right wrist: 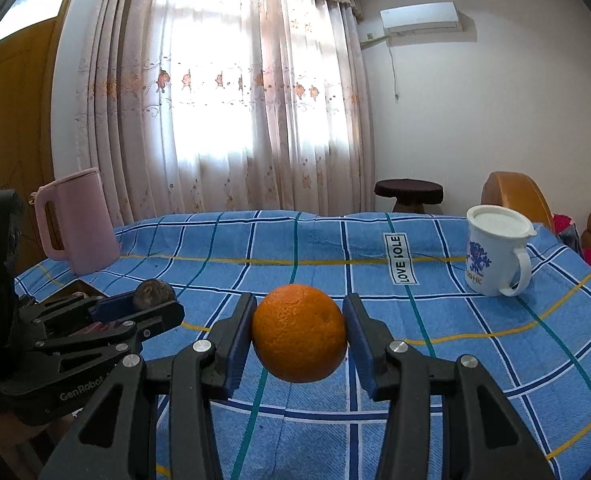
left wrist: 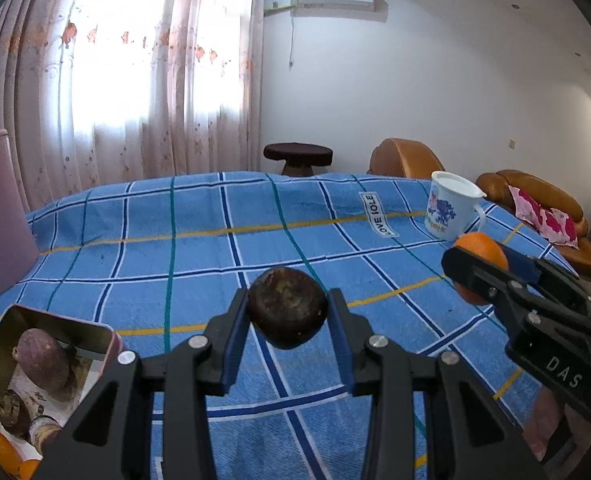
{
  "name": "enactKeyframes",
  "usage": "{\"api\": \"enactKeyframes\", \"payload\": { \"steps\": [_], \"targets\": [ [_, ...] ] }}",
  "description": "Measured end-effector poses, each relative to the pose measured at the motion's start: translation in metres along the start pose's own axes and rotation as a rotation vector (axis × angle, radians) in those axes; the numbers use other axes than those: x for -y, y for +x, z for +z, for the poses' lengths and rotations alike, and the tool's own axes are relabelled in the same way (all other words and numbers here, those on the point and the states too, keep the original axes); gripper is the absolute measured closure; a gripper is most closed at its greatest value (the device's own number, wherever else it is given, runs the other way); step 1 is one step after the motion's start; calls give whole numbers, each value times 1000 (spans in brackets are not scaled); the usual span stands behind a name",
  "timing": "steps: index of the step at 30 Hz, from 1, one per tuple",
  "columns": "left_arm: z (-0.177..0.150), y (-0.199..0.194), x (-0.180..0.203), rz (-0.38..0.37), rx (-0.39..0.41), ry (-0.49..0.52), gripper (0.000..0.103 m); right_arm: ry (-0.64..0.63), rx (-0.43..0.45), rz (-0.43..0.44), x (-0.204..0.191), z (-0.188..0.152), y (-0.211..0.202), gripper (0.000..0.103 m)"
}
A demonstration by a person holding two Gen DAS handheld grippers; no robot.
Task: Organize fruits
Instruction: 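Carry the mangosteen toward the tin with the left gripper while the right carries the orange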
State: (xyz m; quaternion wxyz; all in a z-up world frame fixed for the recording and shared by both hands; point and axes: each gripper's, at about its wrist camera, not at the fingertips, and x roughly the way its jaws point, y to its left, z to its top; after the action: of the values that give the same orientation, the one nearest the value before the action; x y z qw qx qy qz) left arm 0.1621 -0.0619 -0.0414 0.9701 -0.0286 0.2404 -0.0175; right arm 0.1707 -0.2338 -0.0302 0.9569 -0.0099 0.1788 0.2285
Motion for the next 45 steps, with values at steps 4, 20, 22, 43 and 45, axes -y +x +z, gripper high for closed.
{"api": "enactKeyframes", "payload": {
  "steps": [4, 20, 22, 43, 45],
  "targets": [
    [0, -6, 1, 8, 26, 6, 63, -18, 18, -3, -4, 0, -4, 56],
    [-4, -26, 2, 43, 121, 27, 63, -62, 77, -5, -16, -4, -20, 56],
    [-6, -29, 1, 41, 124, 21, 63, -63, 77, -3, -16, -4, -21, 56],
    [-15, -92, -67, 67, 111, -84, 63, -107, 28, 201, -100, 11, -15, 56],
    [-16, -98, -76, 80, 112, -92, 63, -112, 19, 237, -114, 13, -13, 56]
  ]
}}
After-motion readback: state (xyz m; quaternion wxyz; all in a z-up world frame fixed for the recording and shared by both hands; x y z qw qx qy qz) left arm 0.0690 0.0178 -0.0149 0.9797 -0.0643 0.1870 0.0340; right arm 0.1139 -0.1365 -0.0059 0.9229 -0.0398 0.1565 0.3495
